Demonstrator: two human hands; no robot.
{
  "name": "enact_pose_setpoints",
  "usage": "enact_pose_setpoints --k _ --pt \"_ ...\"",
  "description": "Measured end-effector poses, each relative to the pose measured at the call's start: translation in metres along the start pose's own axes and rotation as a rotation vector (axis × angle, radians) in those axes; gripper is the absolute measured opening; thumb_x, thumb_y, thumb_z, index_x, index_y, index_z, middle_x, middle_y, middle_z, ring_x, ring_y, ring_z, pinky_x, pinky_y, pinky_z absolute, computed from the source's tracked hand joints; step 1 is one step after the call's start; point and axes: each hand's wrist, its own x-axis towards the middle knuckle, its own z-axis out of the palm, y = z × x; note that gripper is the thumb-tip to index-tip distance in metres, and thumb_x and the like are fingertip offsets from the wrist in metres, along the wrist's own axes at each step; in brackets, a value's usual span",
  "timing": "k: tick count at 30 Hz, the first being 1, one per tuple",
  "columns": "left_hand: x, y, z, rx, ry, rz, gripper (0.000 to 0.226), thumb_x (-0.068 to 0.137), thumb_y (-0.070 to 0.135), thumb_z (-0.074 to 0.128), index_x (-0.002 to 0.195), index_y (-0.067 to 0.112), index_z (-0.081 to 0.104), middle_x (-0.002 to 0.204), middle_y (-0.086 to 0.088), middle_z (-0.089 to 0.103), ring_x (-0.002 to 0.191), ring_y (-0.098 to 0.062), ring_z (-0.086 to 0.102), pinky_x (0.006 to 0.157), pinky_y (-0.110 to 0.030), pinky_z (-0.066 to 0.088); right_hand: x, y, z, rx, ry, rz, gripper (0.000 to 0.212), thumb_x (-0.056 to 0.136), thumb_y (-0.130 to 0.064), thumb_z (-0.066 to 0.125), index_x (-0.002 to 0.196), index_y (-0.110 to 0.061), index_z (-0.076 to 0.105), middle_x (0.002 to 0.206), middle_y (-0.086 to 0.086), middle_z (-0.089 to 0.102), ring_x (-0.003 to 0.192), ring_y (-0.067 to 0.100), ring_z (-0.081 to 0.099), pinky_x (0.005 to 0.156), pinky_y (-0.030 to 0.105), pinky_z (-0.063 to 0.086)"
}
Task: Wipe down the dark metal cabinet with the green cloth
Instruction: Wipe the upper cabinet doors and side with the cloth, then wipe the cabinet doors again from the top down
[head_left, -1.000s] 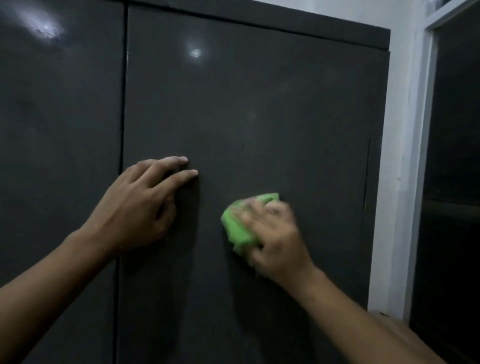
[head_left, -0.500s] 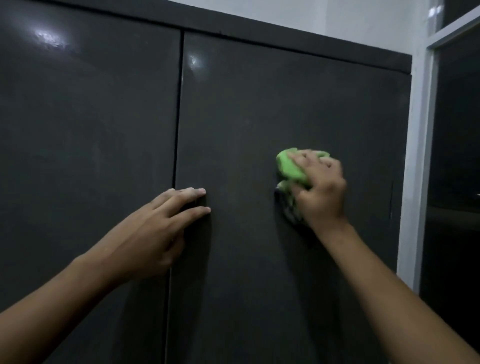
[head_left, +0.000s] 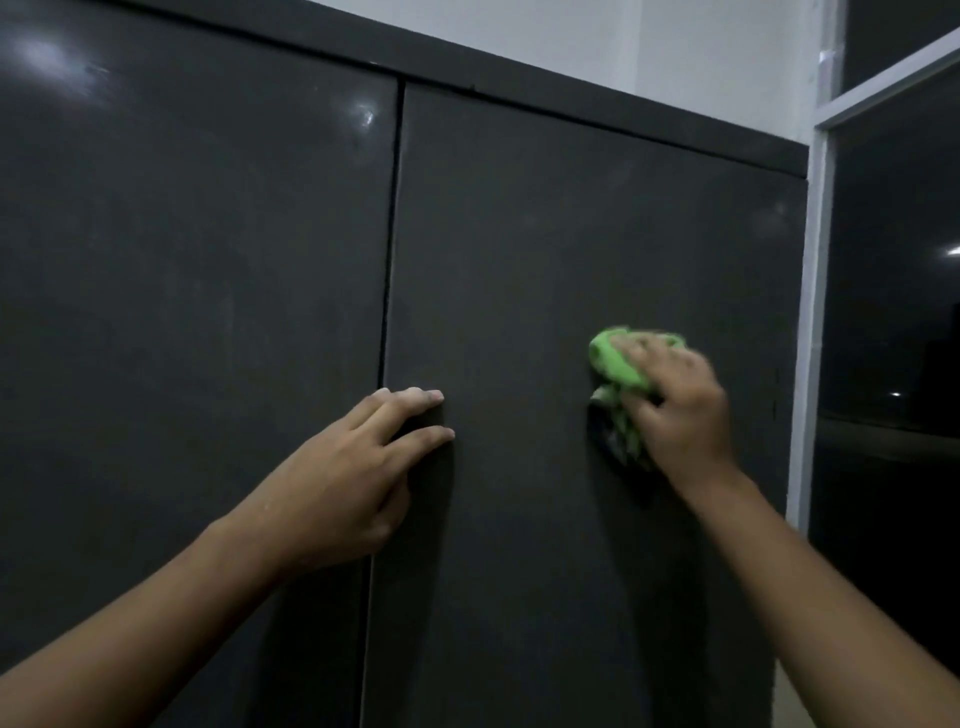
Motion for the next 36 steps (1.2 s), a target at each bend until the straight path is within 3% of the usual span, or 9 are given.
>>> enact_pose_setpoints --k 6,12,14,19,23,25,28,32,36 --pt "0.0 0.003 0.008 0.035 0.011 -0.016 0.065 0.083 0.034 0.051 0.146 0.027 0.04 0.155 0.0 0.026 0.14 -0.021 0.031 0.116 -0.039 0.016 0.07 -0.041 0.025 0.004 0.062 0.161 0.053 0.079 -0.016 0.063 0.131 -0.018 0.065 0.129 0.0 0.065 0.106 0.032 0.054 0.098 0.029 0.037" --pt "-0.001 0.0 0.005 0.145 -0.021 0.017 0.068 0.083 0.034 0.055 0.148 0.029 0.036 0.156 -0.003 0.03 0.141 -0.02 0.031 0.115 -0.04 0.019 0.077 -0.071 0.032 0.111 -0.225 -0.51 0.046 0.083 -0.021 0.06 0.129 -0.018 0.068 0.132 0.004 0.065 0.101 0.027 0.055 0.101 0.032 0.042" --pt "0.0 0.002 0.003 0.165 -0.017 0.017 0.069 0.081 0.033 0.06 0.147 0.028 0.038 0.154 -0.004 0.033 0.14 -0.021 0.034 0.114 -0.04 0.021 0.103 -0.064 0.029 0.082 -0.235 -0.596 0.045 0.084 -0.019 0.057 0.128 -0.017 0.069 0.131 0.005 0.065 0.101 0.026 0.056 0.1 0.033 0.043" --pt "0.0 0.005 0.0 0.148 -0.032 0.033 0.071 0.081 0.031 0.064 0.147 0.031 0.037 0.155 0.0 0.032 0.142 -0.017 0.028 0.115 -0.036 0.019 0.171 -0.088 0.046 0.112 -0.02 -0.126 0.05 0.081 -0.018 0.054 0.129 -0.02 0.067 0.123 -0.002 0.066 0.099 0.034 0.052 0.097 0.027 0.036" --pt "-0.003 -0.01 -0.014 -0.014 -0.057 0.049 0.06 0.089 0.03 0.052 0.146 0.04 0.034 0.16 0.013 0.016 0.147 -0.002 0.003 0.119 -0.034 0.0 0.178 -0.138 0.062 0.102 -0.038 0.005 0.057 0.078 -0.028 0.044 0.132 -0.022 0.061 0.131 0.0 0.059 0.108 0.033 0.045 0.094 0.05 0.045" --pt "-0.006 -0.022 -0.026 0.06 0.01 0.032 0.056 0.083 0.034 0.047 0.139 0.039 0.043 0.154 0.009 0.029 0.146 -0.005 0.012 0.117 -0.041 0.002 0.168 -0.161 0.066 0.153 -0.137 -0.118 0.063 0.078 -0.042 0.039 0.133 -0.023 0.061 0.136 0.0 0.057 0.11 0.032 0.046 0.096 0.049 0.043" --pt "-0.012 -0.042 -0.051 0.046 0.255 -0.082 0.048 0.074 0.029 0.049 0.121 0.028 0.058 0.134 0.0 0.052 0.129 -0.017 0.044 0.114 -0.05 0.026 0.147 -0.197 0.07 0.223 -0.402 -0.361 0.07 0.081 -0.048 0.028 0.138 -0.023 0.059 0.145 0.004 0.054 0.119 0.033 0.049 0.105 0.047 0.038" --pt "-0.03 -0.056 -0.083 -0.015 0.533 -0.263 0.03 0.073 0.026 0.053 0.1 0.022 0.067 0.112 0.007 0.057 0.101 -0.014 0.052 0.089 -0.031 0.038 0.12 -0.221 0.069 0.242 -0.683 -0.599 0.049 0.1 -0.038 0.036 0.148 -0.03 0.045 0.157 0.001 0.039 0.137 0.027 0.036 0.116 0.043 0.031" --pt "-0.032 -0.058 -0.094 -0.152 0.577 -0.452 0.025 0.077 0.032 0.051 0.097 0.027 0.066 0.104 0.014 0.057 0.098 -0.005 0.05 0.088 -0.016 0.039 0.128 -0.224 0.062 0.527 -0.54 -0.476 0.025 0.095 -0.02 0.065 0.119 -0.02 0.073 0.124 -0.001 0.069 0.113 0.015 0.059 0.102 0.031 0.045"
